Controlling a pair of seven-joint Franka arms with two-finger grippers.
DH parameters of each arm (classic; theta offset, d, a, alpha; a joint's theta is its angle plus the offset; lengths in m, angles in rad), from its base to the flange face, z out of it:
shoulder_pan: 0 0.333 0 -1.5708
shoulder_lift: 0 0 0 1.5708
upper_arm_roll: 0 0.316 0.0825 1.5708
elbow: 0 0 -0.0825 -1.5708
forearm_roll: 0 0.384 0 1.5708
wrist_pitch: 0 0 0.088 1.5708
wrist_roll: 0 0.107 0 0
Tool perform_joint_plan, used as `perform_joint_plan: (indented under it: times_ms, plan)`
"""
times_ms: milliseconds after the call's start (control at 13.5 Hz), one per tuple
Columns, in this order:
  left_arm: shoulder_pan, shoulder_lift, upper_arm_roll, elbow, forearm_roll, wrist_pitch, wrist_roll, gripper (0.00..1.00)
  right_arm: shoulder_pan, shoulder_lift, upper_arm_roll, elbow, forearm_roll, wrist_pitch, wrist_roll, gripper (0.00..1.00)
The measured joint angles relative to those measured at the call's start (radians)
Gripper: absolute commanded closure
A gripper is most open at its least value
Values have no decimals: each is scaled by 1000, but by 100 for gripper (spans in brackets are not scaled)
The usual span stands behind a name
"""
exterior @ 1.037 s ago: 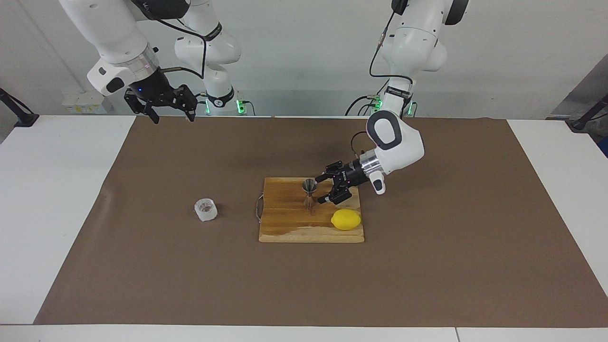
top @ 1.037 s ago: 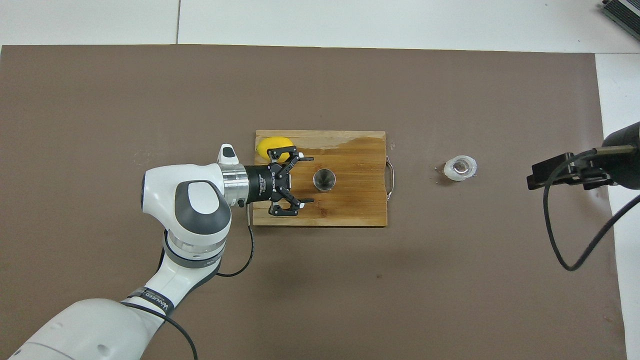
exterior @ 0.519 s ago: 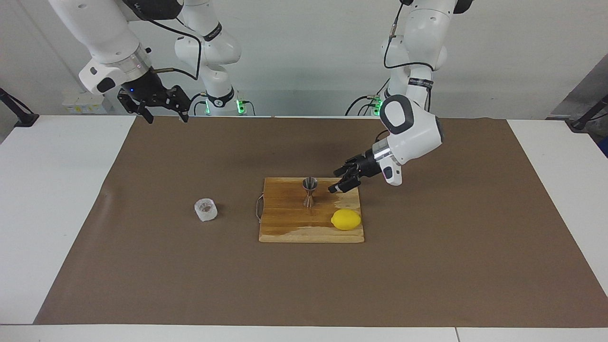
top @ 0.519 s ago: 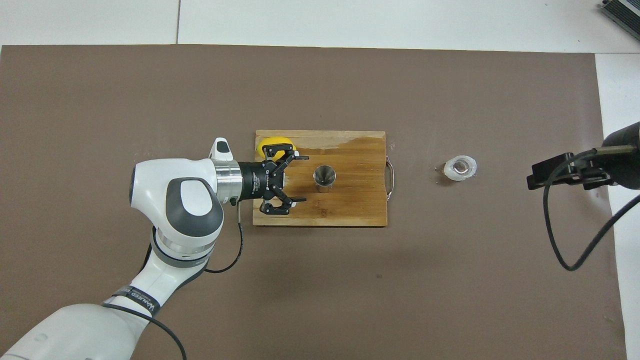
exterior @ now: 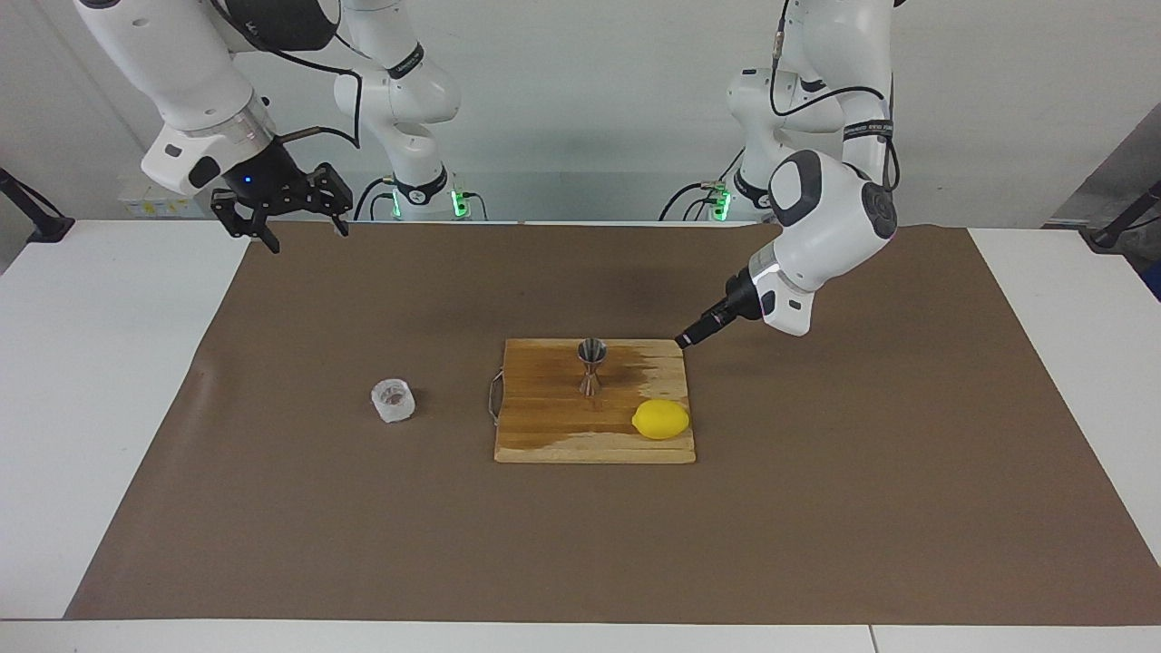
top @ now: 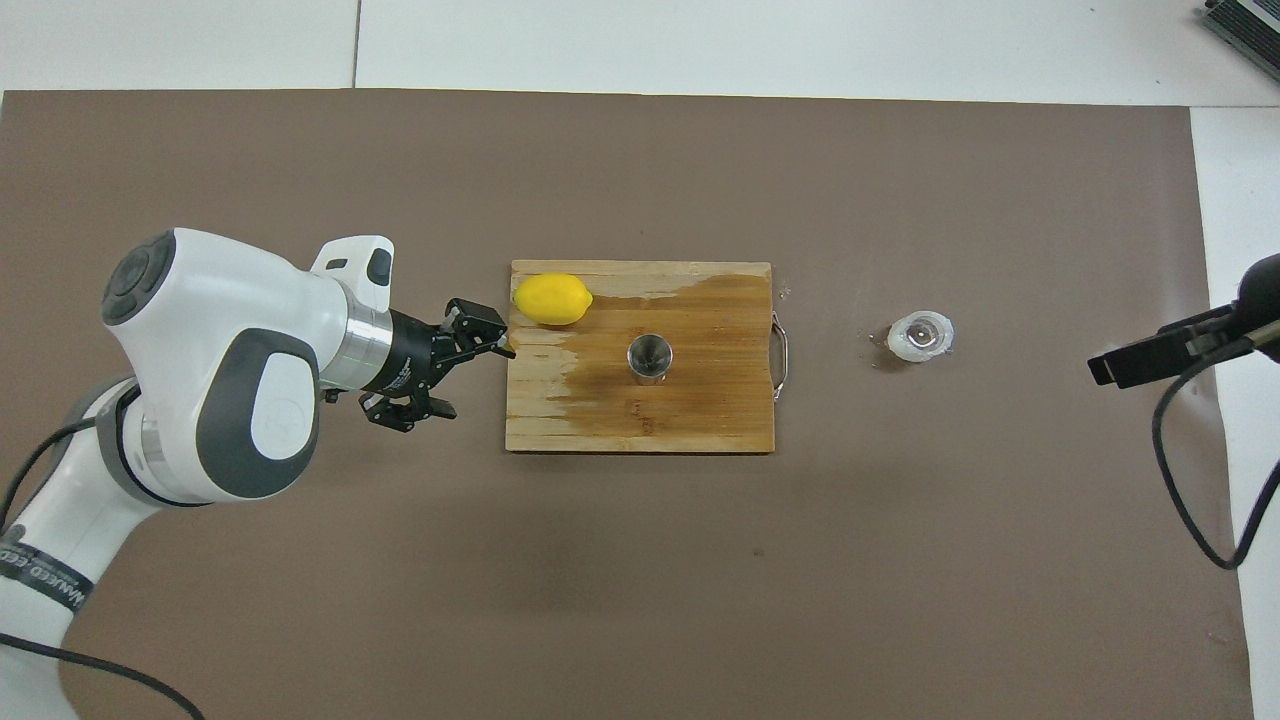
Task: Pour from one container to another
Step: 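Retract the left gripper to rest while the right gripper approaches the white cup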
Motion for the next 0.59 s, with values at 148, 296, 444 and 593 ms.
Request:
perform_joint_plan:
  times_ms: [148,296,444,593]
  plan:
    - [32,-1,0,68,106,-117,37,0,-16,-22,0,-58,10,22,-177,0]
    - [86,-2,3,135,132,-225,165,0,-51,-55,0,-143,39,83,-378,0]
    - [107,-12,4,160,181,-252,247,0,-101,-66,0,-216,110,160,-630,0]
    - [107,-41,1,163,262,-263,330,0,-153,-52,-1,-263,192,188,-781,0]
